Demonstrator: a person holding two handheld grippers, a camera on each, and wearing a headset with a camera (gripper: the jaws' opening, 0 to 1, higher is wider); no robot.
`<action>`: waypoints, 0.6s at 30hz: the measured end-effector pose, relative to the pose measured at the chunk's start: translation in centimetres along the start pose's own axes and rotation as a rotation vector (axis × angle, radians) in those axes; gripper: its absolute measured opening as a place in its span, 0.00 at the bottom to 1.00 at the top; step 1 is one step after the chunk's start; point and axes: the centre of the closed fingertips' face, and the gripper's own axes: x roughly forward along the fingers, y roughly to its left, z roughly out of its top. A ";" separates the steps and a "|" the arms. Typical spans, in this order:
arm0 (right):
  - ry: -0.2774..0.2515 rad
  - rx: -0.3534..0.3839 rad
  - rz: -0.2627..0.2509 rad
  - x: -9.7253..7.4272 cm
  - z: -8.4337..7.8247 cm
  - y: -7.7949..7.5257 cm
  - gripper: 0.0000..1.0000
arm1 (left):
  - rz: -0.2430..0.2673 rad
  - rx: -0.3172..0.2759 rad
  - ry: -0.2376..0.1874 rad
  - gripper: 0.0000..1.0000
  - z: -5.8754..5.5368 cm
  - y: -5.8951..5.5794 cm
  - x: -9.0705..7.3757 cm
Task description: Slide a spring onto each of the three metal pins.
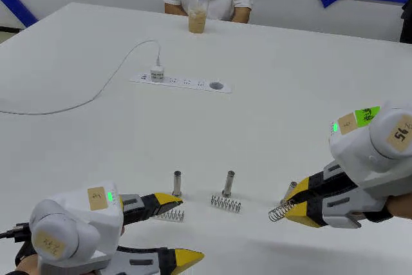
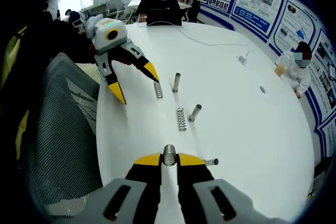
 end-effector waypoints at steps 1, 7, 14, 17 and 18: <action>0.004 0.001 -0.001 0.0 -0.1 -0.1 0.12 | 0.007 -0.003 0.001 0.52 -0.1 0.2 -0.2; 0.020 0.002 -0.006 -0.2 -0.4 -0.5 0.12 | 0.035 -0.024 0.001 0.53 -0.4 0.9 -0.7; 0.042 0.003 -0.025 -0.9 -0.9 -1.8 0.12 | 0.058 -0.045 0.006 0.55 -1.0 1.5 -1.1; 0.054 0.000 -0.030 -1.0 -1.1 -2.2 0.12 | 0.065 -0.051 0.005 0.55 -1.1 1.6 -1.2; 0.064 -0.004 -0.033 -1.1 -1.2 -2.3 0.12 | 0.067 -0.052 0.005 0.55 -1.1 1.7 -1.2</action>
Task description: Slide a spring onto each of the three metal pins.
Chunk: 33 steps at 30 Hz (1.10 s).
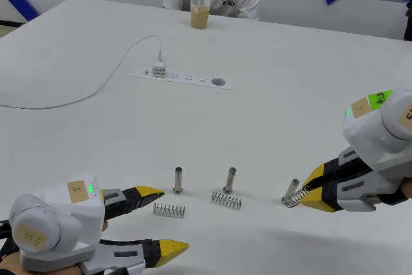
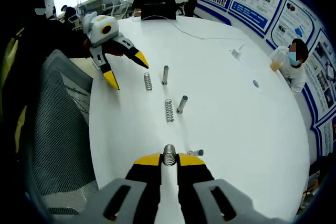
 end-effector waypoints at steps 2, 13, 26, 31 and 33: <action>0.011 -0.005 -0.004 -0.1 -0.1 -0.3 0.12 | 0.004 -0.003 0.000 0.55 0.0 0.1 0.0; 0.053 -0.021 -0.022 -0.9 -0.2 -2.2 0.12 | 0.020 -0.021 -0.006 0.56 -0.1 0.4 -0.3; 0.121 -0.057 -0.012 -0.4 -0.4 -3.9 0.12 | 0.025 -0.033 -0.008 0.56 -0.2 0.5 -0.4; 0.140 -0.061 -0.002 0.0 -0.5 -4.5 0.12 | 0.029 -0.036 -0.009 0.57 -0.2 0.6 -0.6; 0.148 -0.063 0.004 0.1 -0.5 -4.7 0.12 | 0.030 -0.037 -0.009 0.57 -0.2 0.6 -0.7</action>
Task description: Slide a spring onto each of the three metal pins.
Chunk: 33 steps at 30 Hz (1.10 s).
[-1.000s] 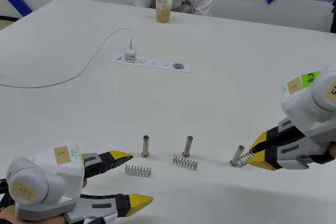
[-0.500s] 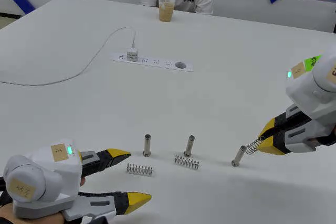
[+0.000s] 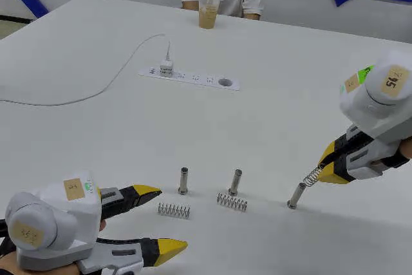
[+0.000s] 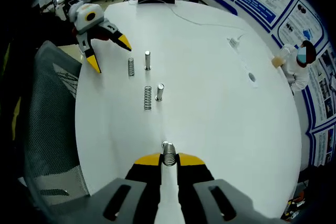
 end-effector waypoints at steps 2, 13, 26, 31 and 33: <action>0.006 -0.001 0.008 0.2 0.0 -0.1 0.12 | 0.001 -0.002 0.000 0.57 0.0 0.1 0.0; 0.038 -0.017 0.038 0.9 0.0 0.1 0.12 | 0.004 -0.011 -0.004 0.56 -0.1 0.2 -0.1; 0.065 -0.017 0.065 2.0 -0.3 0.0 0.12 | 0.005 -0.015 -0.005 0.56 -0.3 0.1 -0.1; 0.080 -0.016 0.077 2.6 -0.5 0.0 0.12 | 0.007 -0.017 -0.004 0.56 -0.3 0.2 -0.2; 0.089 -0.018 0.082 2.9 -0.7 0.0 0.12 | 0.009 -0.018 -0.004 0.56 -0.4 0.2 -0.2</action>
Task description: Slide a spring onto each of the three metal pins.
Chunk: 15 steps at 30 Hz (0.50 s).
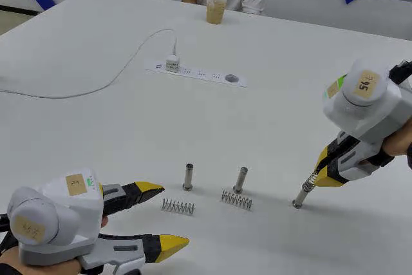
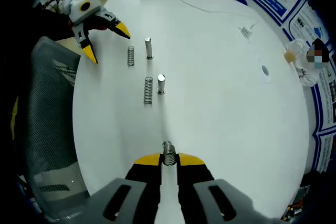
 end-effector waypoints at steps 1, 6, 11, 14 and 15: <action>0.002 0.000 0.002 0.1 0.0 0.0 0.12 | 0.000 -0.001 0.000 0.56 0.0 0.0 0.0; 0.011 0.006 0.020 0.7 -0.1 0.0 0.12 | 0.002 -0.002 0.001 0.55 -0.1 0.0 -0.1; 0.026 0.008 0.038 1.5 -0.3 0.1 0.12 | 0.002 -0.003 0.005 0.55 -0.2 0.0 0.0; 0.033 0.009 0.044 2.0 -0.5 0.2 0.12 | 0.002 -0.003 0.005 0.55 -0.2 -0.1 0.0; 0.034 0.011 0.046 2.1 -0.5 0.3 0.12 | 0.002 -0.005 0.005 0.55 -0.2 -0.1 0.0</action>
